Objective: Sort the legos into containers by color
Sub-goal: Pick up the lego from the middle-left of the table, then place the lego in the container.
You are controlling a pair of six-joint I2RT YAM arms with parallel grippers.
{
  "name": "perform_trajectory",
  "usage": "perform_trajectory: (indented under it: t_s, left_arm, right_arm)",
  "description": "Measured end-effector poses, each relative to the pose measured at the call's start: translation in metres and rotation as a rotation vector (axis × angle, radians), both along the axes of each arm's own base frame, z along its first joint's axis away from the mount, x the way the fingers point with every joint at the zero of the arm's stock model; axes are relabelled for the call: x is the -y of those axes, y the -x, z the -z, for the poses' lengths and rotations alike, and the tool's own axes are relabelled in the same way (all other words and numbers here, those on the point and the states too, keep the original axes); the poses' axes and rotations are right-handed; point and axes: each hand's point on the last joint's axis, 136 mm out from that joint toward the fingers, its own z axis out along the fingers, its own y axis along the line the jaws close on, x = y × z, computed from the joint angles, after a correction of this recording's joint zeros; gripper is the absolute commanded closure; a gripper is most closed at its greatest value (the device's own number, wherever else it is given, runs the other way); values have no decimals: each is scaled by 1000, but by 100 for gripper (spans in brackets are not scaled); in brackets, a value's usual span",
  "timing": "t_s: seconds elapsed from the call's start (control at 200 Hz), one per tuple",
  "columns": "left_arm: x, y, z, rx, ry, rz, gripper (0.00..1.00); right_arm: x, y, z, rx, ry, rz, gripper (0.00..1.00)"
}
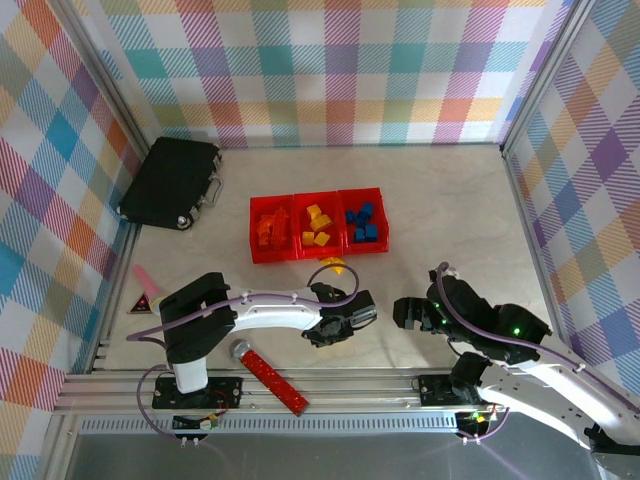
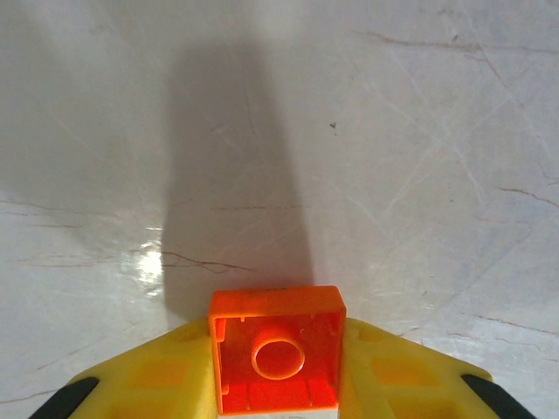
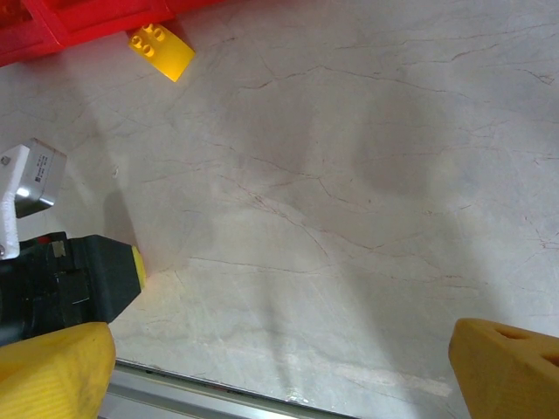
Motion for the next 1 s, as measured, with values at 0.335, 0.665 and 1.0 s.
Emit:
perform_trajectory:
  t_s: [0.335, 0.665, 1.0]
  left_arm:
    - [-25, -30, -98, 231, -44, 55, 69]
    - [-120, -118, -172, 386, -147, -23, 67]
    - [-187, -214, -177, 397, -128, -144, 68]
  right_arm:
    - [0, 0, 0, 0, 0, 0, 2]
    - [-3, 1, 4, -24, 16, -16, 2]
    - [-8, 5, 6, -50, 8, -43, 2]
